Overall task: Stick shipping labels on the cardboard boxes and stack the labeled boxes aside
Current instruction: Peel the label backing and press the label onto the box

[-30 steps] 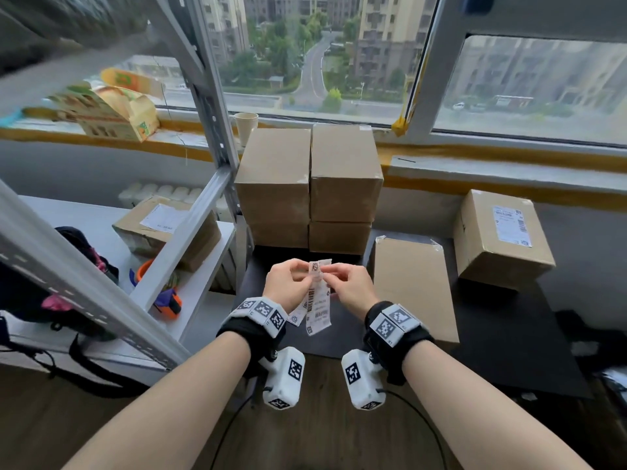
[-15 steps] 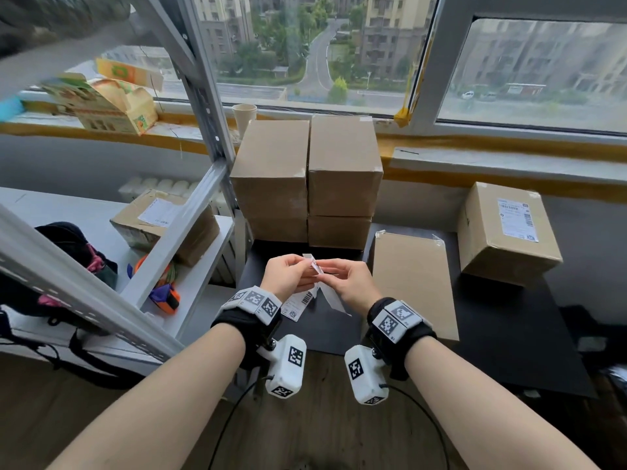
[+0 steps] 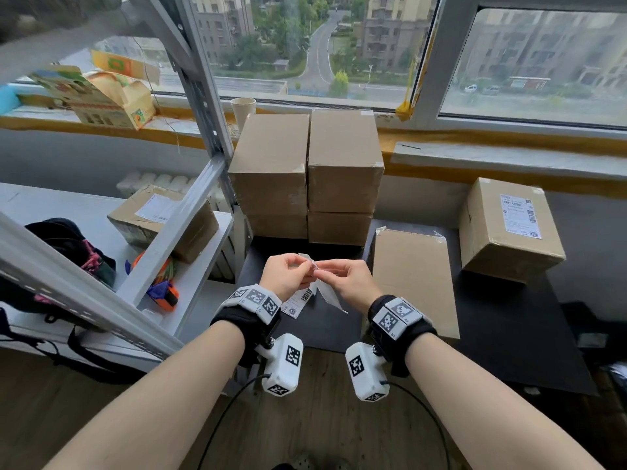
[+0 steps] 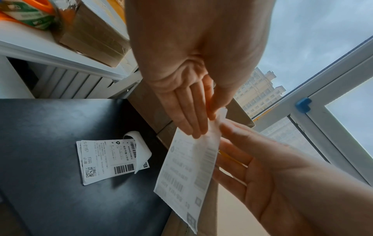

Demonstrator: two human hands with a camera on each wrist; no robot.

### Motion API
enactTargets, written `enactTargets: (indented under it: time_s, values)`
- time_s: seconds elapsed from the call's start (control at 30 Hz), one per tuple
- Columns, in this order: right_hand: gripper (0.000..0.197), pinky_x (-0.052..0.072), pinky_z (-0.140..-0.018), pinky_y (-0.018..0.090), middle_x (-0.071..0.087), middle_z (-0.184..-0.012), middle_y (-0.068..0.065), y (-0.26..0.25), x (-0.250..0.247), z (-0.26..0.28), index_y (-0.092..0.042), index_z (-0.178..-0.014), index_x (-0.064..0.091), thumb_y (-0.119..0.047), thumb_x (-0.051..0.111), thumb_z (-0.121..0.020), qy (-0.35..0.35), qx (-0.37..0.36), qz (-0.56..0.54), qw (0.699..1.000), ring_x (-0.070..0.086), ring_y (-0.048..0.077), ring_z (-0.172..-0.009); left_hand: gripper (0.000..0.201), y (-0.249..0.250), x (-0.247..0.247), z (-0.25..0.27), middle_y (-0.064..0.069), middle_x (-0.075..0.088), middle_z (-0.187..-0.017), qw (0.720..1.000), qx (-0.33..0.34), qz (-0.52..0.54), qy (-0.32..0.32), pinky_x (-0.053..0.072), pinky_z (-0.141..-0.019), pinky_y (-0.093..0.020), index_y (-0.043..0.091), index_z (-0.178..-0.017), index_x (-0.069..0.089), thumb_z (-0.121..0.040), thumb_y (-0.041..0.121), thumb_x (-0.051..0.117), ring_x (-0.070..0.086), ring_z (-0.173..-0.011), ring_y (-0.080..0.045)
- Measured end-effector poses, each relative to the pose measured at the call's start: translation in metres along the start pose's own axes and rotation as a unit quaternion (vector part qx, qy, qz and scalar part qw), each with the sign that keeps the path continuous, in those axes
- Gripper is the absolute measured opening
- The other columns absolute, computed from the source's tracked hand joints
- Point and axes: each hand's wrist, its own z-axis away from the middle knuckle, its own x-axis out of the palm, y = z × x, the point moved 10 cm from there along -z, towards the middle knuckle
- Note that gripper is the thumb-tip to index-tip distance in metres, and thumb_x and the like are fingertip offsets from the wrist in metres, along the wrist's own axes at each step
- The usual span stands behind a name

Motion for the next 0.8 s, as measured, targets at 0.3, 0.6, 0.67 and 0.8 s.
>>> enactTargets:
  time_s: [0.3, 0.6, 0.67, 0.8]
  values:
    - [0.010, 0.052, -0.075, 0.013, 0.071, -0.084, 0.003, -0.0045, -0.0041, -0.0034, -0.007, -0.090, 0.074, -0.013, 0.068, -0.085, 0.026, 0.000, 0.008, 1.000, 0.065, 0.001, -0.074, 0.014, 0.0023, 0.0032, 0.0004, -0.010, 0.068, -0.076, 1.000, -0.007, 0.007, -0.014, 0.055, -0.075, -0.026, 0.005, -0.080, 0.065, -0.091, 0.008, 0.056, 0.067, -0.072, -0.016]
    - [0.013, 0.052, -0.078, 0.017, 0.071, -0.085, 0.004, -0.0064, -0.0043, -0.0043, -0.005, -0.093, 0.074, -0.011, 0.067, -0.085, 0.029, 0.002, 0.020, 0.999, 0.065, 0.006, -0.078, 0.010, 0.0045, 0.0028, 0.0003, -0.010, 0.068, -0.076, 1.000, 0.009, 0.010, -0.021, 0.055, -0.068, -0.022, 0.004, -0.085, 0.063, -0.091, 0.011, 0.059, 0.067, -0.066, -0.011]
    - [0.012, 0.051, -0.074, 0.013, 0.070, -0.083, 0.002, -0.0068, -0.0037, -0.0039, -0.005, -0.093, 0.074, -0.011, 0.068, -0.085, 0.029, 0.006, 0.018, 0.999, 0.065, 0.003, -0.076, 0.010, 0.0048, 0.0020, -0.0007, -0.009, 0.068, -0.076, 1.000, 0.016, 0.001, -0.020, 0.055, -0.067, -0.022, 0.007, -0.082, 0.062, -0.091, 0.012, 0.059, 0.067, -0.065, -0.009]
    - [0.011, 0.047, -0.061, 0.009, 0.068, -0.077, -0.002, -0.0041, -0.0049, -0.0042, -0.005, -0.090, 0.072, -0.014, 0.066, -0.087, 0.030, 0.028, 0.009, 0.999, 0.063, -0.002, -0.067, 0.011, 0.0041, 0.0013, -0.0015, -0.011, 0.069, -0.079, 0.998, 0.028, -0.045, -0.026, 0.055, -0.073, -0.025, 0.011, -0.078, 0.063, -0.089, 0.012, 0.061, 0.068, -0.074, -0.015]
